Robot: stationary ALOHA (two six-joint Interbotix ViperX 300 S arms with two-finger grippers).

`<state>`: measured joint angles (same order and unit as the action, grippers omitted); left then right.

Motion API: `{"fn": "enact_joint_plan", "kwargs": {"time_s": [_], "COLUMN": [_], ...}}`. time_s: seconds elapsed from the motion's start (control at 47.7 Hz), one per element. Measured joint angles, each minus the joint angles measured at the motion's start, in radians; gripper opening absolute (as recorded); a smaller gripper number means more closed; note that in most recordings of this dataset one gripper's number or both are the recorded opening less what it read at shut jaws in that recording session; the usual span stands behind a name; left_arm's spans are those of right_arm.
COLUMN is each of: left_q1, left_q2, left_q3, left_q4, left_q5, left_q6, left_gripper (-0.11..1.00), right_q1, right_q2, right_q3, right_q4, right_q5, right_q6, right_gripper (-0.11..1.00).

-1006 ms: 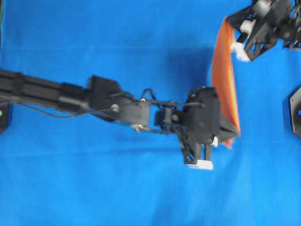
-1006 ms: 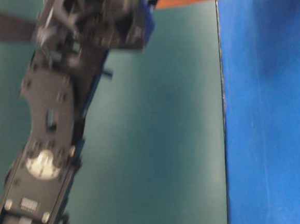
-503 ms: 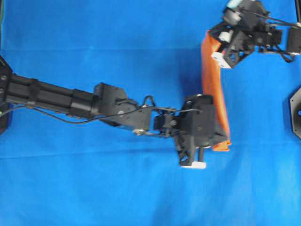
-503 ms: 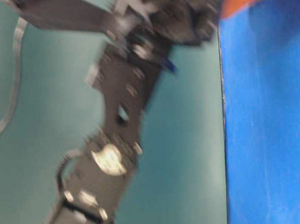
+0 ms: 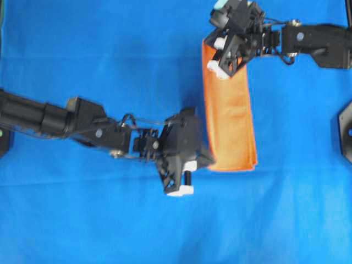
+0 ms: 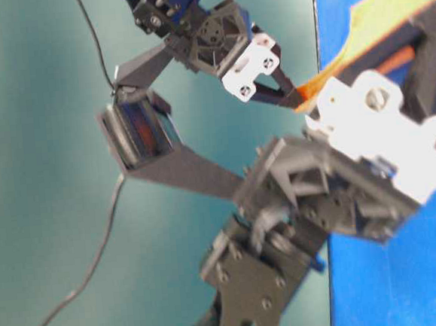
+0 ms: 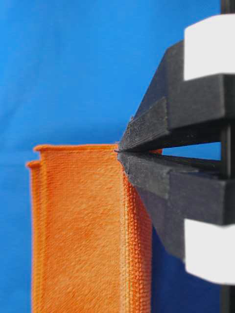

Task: Fold the orange towel.
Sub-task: 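Lay the strip down vertically, release, and retract both grippers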

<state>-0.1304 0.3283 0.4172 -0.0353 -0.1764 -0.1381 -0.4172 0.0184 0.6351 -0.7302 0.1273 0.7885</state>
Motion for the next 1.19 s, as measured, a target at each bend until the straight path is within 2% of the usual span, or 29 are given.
{"fn": "enact_joint_plan", "kwargs": {"time_s": [0.293, 0.419, 0.461, 0.608, 0.671, 0.755, 0.943, 1.195], "left_q1": [-0.003, -0.008, -0.014, -0.031, -0.029, -0.026, -0.028, -0.012], "left_q2": [-0.003, -0.003, -0.003, -0.012, -0.032, -0.069, -0.181, -0.365], "left_q3": [0.020, 0.023, 0.023, 0.026, 0.032, 0.044, 0.100, 0.222], "left_q4": [0.002, 0.002, 0.002, 0.003, 0.003, 0.005, 0.005, 0.008], "left_q5": [-0.005, 0.014, 0.023, 0.057, 0.087, 0.137, 0.230, 0.225], "left_q6": [0.003, 0.005, 0.006, 0.011, 0.017, 0.028, 0.051, 0.055], "left_gripper": [0.02, 0.12, 0.20, 0.45, 0.54, 0.61, 0.61, 0.61], "right_q1": [0.005, 0.003, 0.000, -0.006, -0.006, -0.005, 0.011, 0.054], "right_q2": [0.008, 0.008, 0.008, 0.008, 0.008, 0.008, -0.029, -0.198], "right_q3": [-0.005, -0.005, -0.005, -0.005, -0.005, -0.005, 0.021, 0.149], "right_q4": [0.006, 0.009, 0.009, 0.011, 0.011, 0.012, 0.011, 0.014], "right_q5": [0.002, 0.006, 0.009, 0.032, 0.041, 0.051, 0.055, 0.094], "right_q6": [0.008, 0.011, 0.011, 0.011, 0.011, 0.011, 0.009, 0.028], "right_gripper": [0.03, 0.04, 0.10, 0.47, 0.54, 0.54, 0.53, 0.53]}}
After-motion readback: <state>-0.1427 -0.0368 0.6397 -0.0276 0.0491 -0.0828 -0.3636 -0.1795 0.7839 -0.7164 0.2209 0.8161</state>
